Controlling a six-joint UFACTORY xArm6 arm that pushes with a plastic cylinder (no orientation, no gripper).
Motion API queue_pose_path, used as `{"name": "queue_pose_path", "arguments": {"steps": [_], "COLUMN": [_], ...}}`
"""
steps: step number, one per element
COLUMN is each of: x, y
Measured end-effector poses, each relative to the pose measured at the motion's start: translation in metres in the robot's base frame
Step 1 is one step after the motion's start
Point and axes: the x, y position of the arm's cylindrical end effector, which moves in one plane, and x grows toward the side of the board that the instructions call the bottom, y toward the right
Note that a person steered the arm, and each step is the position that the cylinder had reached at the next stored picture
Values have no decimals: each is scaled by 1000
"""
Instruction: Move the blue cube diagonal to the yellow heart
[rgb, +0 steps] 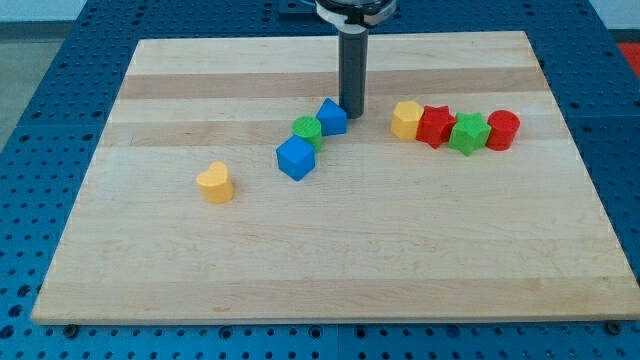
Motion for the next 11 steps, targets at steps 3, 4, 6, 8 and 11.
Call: {"name": "queue_pose_path", "arguments": {"steps": [3, 4, 6, 8, 11], "x": [42, 79, 100, 100, 100], "y": [27, 27, -1, -46, -75]}}
